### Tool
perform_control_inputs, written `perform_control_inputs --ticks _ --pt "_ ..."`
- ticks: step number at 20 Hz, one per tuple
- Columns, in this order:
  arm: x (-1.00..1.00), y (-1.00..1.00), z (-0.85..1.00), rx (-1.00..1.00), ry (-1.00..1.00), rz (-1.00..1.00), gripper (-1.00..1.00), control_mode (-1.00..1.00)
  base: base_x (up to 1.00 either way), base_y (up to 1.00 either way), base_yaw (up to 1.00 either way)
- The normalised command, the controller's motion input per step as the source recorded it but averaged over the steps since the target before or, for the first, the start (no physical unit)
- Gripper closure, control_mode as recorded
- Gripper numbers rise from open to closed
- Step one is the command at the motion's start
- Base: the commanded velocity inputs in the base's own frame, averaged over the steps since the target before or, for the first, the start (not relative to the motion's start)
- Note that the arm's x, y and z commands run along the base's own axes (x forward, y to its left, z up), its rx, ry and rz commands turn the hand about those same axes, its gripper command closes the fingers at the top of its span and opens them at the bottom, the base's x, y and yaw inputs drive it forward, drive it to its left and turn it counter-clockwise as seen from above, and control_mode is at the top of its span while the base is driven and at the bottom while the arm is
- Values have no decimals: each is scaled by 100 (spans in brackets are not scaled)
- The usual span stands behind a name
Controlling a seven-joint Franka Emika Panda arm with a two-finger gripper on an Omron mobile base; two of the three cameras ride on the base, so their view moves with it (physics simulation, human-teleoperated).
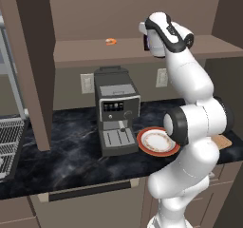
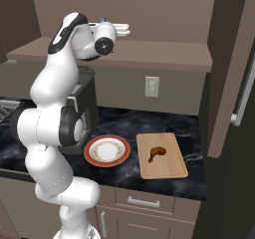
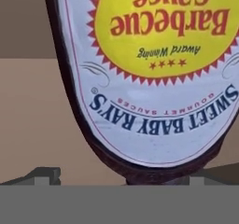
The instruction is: Pick the chicken drumstick from the plate and place it on the cutting board. Then pick the condiment bottle from the cabinet and place it next to the cutting board.
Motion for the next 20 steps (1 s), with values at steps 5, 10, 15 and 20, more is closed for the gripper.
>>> perform_control_inputs --ticks 5,10,15,20 --pt "-9 0 7 0 0 -1 -100 -100 0 0 0" --pt "-18 0 11 0 0 -1 -100 -100 0 0 0" --pt "-22 0 4 0 1 -1 -100 -100 0 0 0" --pt "-20 0 0 0 4 -2 -100 -100 0 0 0"
